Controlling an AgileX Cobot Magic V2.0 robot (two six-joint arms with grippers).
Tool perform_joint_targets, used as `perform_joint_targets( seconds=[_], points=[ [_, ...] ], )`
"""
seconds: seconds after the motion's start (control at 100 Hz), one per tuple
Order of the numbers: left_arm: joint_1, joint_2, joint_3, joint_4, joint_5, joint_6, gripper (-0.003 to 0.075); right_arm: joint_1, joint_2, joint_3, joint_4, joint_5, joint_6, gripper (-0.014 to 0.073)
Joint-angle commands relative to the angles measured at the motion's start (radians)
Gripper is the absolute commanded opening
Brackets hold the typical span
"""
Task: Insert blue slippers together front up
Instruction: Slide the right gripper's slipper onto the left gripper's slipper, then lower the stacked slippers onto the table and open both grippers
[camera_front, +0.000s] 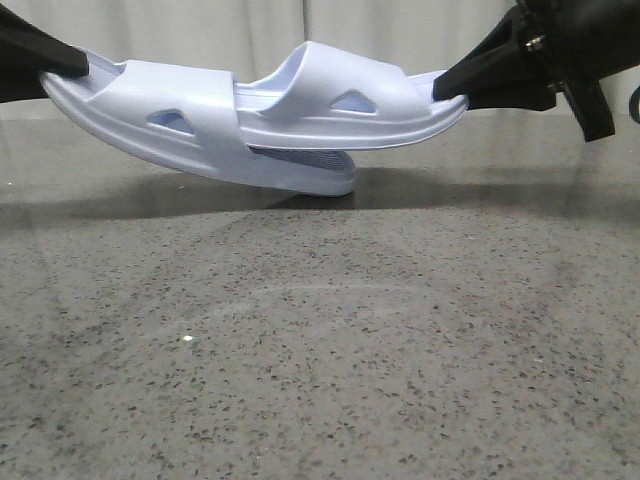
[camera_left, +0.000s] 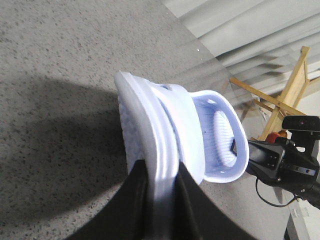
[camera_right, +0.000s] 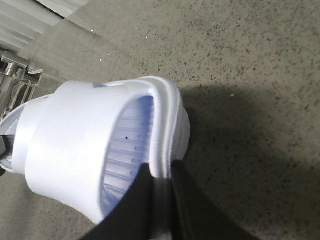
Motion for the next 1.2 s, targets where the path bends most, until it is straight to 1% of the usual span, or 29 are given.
perform_joint_targets(
  seconds=[0.0,0.11,0.17,0.24,0.36,0.43,0.52,0.73,0.81,0.94,1.06,1.19],
  points=[
    [-0.039,-0.026,-0.026,-0.064,0.224,0.006,0.0015,0.061,-0.018,-0.043,0.067,0.184,-0.019,-0.0097],
    [-0.036,-0.026,-0.026,-0.064,0.224,0.006,0.0015,0.063,-0.017,-0.049,0.063,0.169,-0.019,-0.0097],
    [-0.025,-0.026,-0.026,-0.064,0.224,0.008,0.0015,0.047,-0.017,-0.049,0.057,0.177,-0.019,-0.0084],
    [-0.009,-0.026,-0.026,-0.062,0.224,0.019,0.0015,0.024,-0.017,-0.049,0.048,0.194,-0.019,-0.0025],
    [0.025,-0.026,-0.026,-0.060,0.224,0.023,0.0015,-0.024,-0.017,-0.049,0.037,0.234,-0.019,0.0108],
    [0.044,-0.026,-0.026,-0.051,0.219,0.023,0.0015,-0.059,-0.017,-0.049,0.037,0.277,-0.019,0.0146],
    [0.058,-0.026,-0.026,-0.031,0.206,0.023,0.0015,-0.110,-0.017,-0.049,0.037,0.342,-0.019,0.0151],
    [0.059,-0.026,-0.026,-0.016,0.126,0.023,0.0015,-0.228,-0.033,-0.049,0.037,0.462,-0.019,0.0151],
    [0.057,-0.026,-0.026,-0.016,0.094,0.027,0.0015,-0.279,-0.051,-0.049,0.035,0.492,-0.019,0.0151],
    [0.038,-0.026,-0.026,-0.005,0.027,0.046,0.0015,-0.345,-0.089,-0.049,0.031,0.497,-0.019,0.0151],
    [0.005,-0.026,-0.026,0.016,-0.072,0.053,0.0015,-0.373,-0.111,-0.049,0.025,0.499,-0.019,0.0151],
    [-0.038,-0.026,-0.026,0.035,-0.177,0.055,0.0017,-0.373,-0.121,-0.049,0.023,0.499,-0.019,0.0151]
  ],
)
